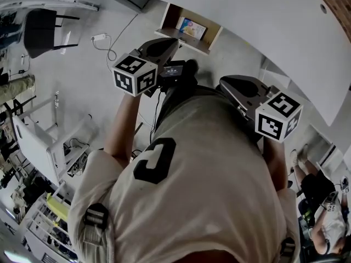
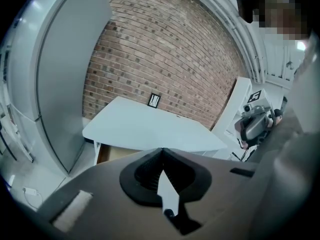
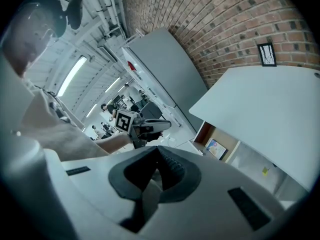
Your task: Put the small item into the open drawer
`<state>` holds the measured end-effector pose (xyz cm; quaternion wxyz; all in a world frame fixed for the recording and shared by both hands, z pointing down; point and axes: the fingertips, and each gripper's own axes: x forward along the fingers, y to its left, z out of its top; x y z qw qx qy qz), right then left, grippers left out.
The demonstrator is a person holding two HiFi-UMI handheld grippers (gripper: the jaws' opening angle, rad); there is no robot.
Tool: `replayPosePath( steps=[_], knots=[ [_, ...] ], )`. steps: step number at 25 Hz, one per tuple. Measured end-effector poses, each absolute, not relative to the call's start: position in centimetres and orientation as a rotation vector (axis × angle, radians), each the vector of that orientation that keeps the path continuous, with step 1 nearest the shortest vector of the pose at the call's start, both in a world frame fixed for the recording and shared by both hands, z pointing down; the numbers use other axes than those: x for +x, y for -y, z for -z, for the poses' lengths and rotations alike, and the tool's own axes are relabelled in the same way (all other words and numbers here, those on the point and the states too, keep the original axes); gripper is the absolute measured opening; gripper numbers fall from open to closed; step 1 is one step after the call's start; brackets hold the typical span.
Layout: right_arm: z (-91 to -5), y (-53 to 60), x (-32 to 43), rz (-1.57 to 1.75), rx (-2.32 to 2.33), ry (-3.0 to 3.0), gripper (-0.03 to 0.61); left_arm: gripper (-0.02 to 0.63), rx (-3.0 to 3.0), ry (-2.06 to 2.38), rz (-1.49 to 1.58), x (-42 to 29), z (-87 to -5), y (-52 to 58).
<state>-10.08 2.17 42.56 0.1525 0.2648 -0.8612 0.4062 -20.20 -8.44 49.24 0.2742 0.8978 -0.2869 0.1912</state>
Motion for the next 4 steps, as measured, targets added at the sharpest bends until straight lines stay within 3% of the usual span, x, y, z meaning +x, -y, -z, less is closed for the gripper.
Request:
replayPosePath(
  steps=[4],
  knots=[
    [-43.4,-1.2,-12.0,-1.161,0.750,2.444,0.005,0.005,2.389,0.779,-0.523,-22.6,-50.9,9.6]
  ],
)
